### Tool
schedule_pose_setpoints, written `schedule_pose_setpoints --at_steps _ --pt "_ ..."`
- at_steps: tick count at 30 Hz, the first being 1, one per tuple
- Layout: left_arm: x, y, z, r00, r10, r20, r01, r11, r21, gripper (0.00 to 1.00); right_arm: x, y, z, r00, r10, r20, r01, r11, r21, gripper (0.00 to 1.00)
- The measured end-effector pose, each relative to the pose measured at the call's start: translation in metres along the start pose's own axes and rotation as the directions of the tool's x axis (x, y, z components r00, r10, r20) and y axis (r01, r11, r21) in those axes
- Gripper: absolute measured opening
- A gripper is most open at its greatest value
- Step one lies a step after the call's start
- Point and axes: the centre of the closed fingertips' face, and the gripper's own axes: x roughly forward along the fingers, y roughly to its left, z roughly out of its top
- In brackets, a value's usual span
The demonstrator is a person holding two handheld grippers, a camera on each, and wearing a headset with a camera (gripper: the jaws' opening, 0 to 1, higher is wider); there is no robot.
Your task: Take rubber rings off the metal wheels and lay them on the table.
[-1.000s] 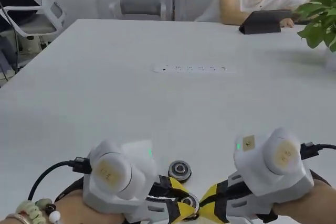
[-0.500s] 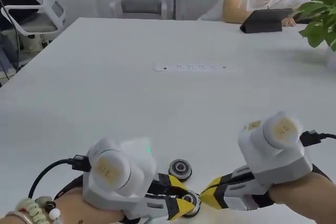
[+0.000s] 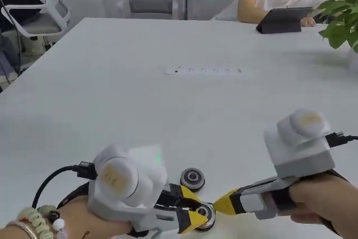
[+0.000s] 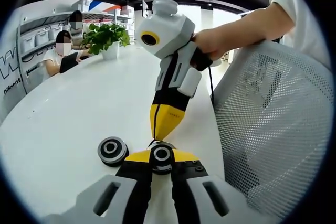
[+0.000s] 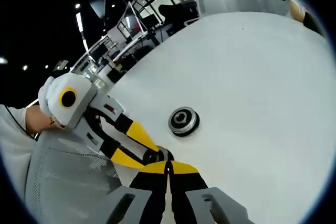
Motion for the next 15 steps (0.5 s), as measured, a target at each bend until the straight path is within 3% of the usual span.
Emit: schedule_pose_setpoints --at_steps 9,15 --pt "0.000 -0.001 0.000 0.9997 -0.005 -0.025 0.006 1.000 0.028 0.07 -0.002 0.007 0.000 0.9997 0.023 -0.006 -0.022 0.998 0.052 0.00" --pt "0.001 -0.001 0.000 0.9991 -0.007 -0.041 0.008 0.999 0.041 0.07 -0.001 0.012 0.001 0.9993 0.037 -0.008 -0.037 0.998 0.048 0.00"
